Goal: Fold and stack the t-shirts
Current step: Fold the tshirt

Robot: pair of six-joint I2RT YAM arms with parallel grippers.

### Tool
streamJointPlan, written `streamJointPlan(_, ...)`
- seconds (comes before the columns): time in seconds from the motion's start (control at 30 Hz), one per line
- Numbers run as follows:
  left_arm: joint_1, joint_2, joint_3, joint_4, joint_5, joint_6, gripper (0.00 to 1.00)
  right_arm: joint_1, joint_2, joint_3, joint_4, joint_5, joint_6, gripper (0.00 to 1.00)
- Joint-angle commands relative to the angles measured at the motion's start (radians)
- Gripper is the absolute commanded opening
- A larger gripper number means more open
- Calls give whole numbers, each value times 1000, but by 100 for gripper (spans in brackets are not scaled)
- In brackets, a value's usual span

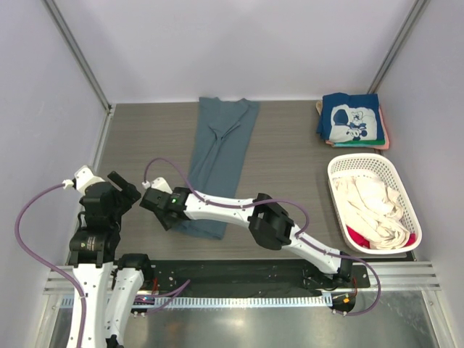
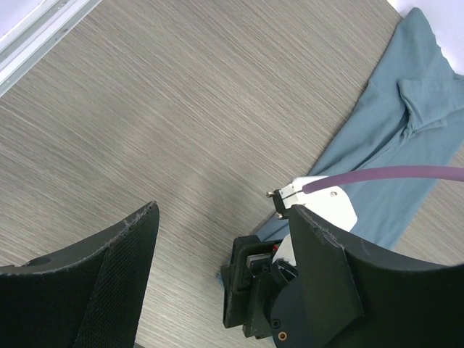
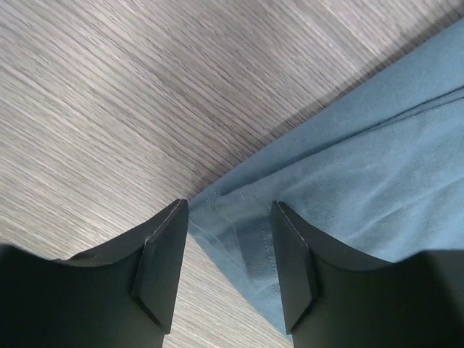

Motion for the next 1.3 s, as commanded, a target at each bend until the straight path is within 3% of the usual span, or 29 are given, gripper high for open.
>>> streamJointPlan(0.0,2,-11,3,36,-20,-10,74,-5,-52,54,18,28,9,56)
streamJointPlan(0.23,2,-15,0,39,-14,-10,74,-18,-2,52,15,53,34,52)
streamJointPlan(0.63,2,-14,-1,41,-8,-7,74,-29,-26,-17,12,71,43,19)
streamJointPlan(0.67,2,-12,-1,42,-10,-7,74,-28,-28,-20,13,74,45,12)
streamJointPlan(0.77,2,-9,-1,41,-13,-7,74,-29,-43,-26,10,79,48,2)
streamJointPlan(1.03,2,2,-1,44,-11,-4,74,-29,-227,-193,16,172,120,1)
streamJointPlan(1.27,2,8,-1,44,-6,-2,74,-28,-416,-442,71,131,213,1)
